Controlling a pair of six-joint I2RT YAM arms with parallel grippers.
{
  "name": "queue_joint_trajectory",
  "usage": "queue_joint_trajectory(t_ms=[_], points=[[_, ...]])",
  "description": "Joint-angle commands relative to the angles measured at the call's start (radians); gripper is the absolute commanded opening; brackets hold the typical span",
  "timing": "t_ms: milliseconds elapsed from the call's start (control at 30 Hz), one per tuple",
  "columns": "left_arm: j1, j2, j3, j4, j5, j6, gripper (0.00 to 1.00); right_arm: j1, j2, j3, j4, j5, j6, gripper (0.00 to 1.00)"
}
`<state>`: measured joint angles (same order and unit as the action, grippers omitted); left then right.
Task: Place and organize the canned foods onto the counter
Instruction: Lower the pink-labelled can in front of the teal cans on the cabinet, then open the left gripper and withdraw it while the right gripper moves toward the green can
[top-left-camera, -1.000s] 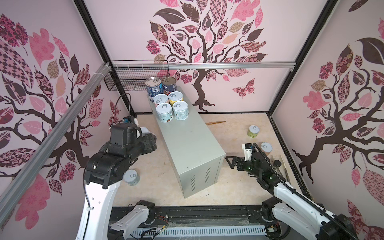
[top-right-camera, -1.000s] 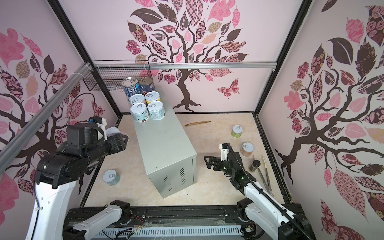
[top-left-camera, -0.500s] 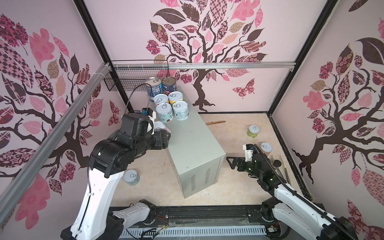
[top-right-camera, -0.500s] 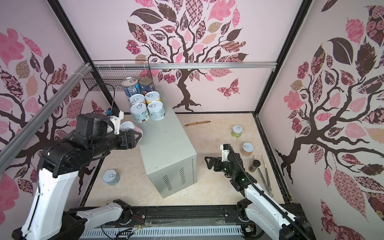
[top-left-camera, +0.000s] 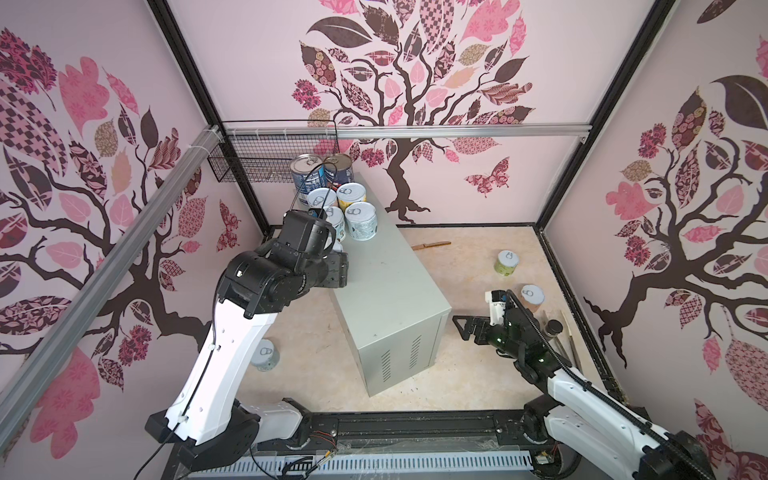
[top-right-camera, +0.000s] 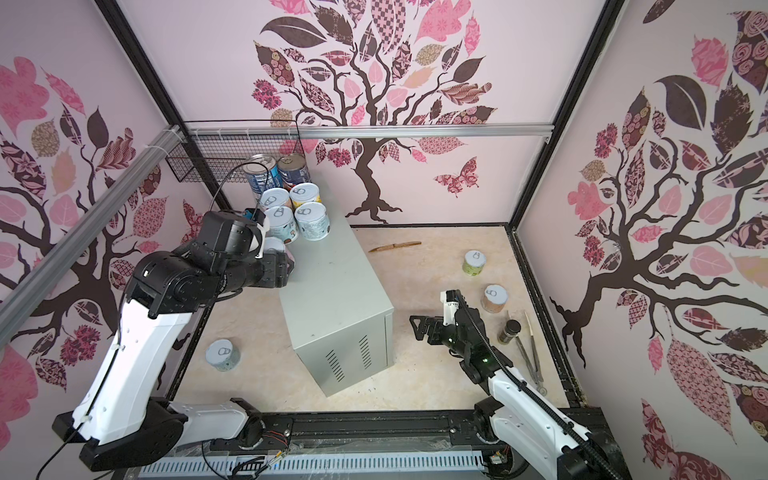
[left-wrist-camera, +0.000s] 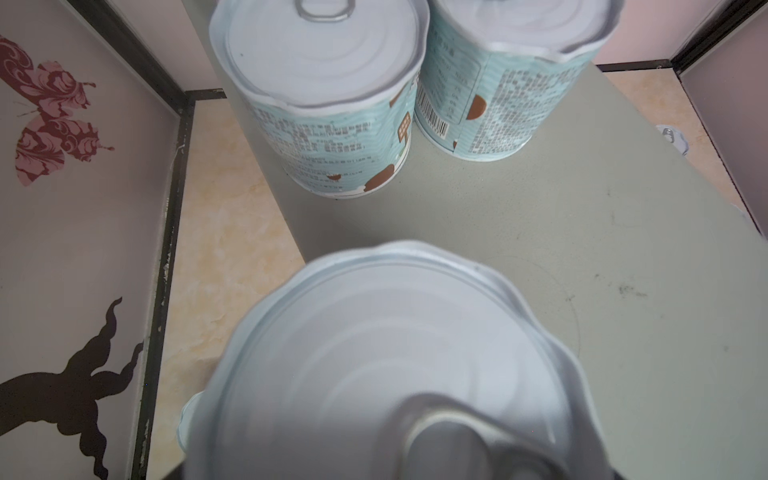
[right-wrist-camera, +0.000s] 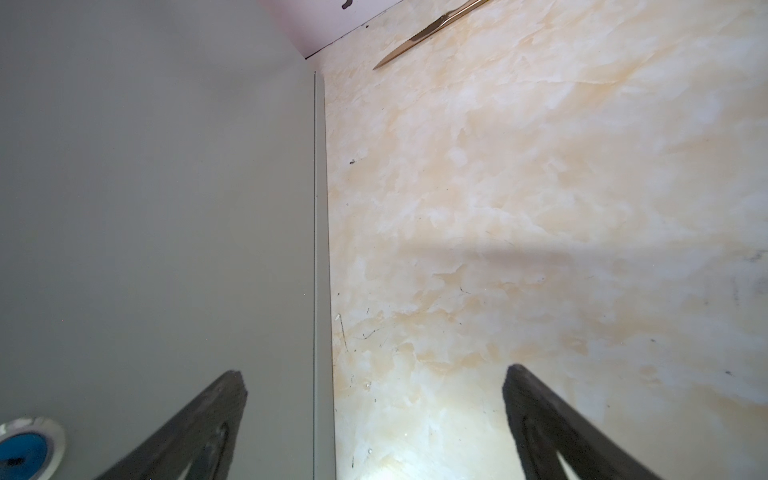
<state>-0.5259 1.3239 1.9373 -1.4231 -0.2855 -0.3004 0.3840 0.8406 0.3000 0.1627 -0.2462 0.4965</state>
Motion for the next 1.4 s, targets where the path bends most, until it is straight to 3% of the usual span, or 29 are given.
queue_joint_trajectory(t_ms=[0,533,833,867,1033,1167,1367], points=[[-0.004,0.022,0.056,0.057,-0.032,0.024,0.46,0.004,0.0,-0.001,0.019,-0.001,0.002,1.0],[-0.003,0.121,0.112,0.062,-0.067,0.046,0.57,0.004,0.004,-0.002,0.03,-0.001,0.007,1.0],[-0.003,0.11,0.097,0.076,-0.064,0.047,0.77,0.004,-0.004,0.009,0.007,0.018,0.002,1.0],[-0.003,0.11,0.097,0.076,-0.065,0.047,0.84,0.004,-0.006,0.012,-0.002,0.025,0.001,1.0],[-0.003,0.088,0.089,0.111,-0.057,0.047,0.98,0.003,-0.019,0.065,-0.064,0.054,0.006,1.0],[-0.003,0.071,0.106,0.119,-0.046,0.048,0.98,0.004,-0.039,0.102,-0.121,0.07,0.017,1.0],[0.006,-0.044,0.077,0.145,-0.076,0.034,0.98,0.004,-0.068,0.187,-0.264,0.188,-0.002,1.0]])
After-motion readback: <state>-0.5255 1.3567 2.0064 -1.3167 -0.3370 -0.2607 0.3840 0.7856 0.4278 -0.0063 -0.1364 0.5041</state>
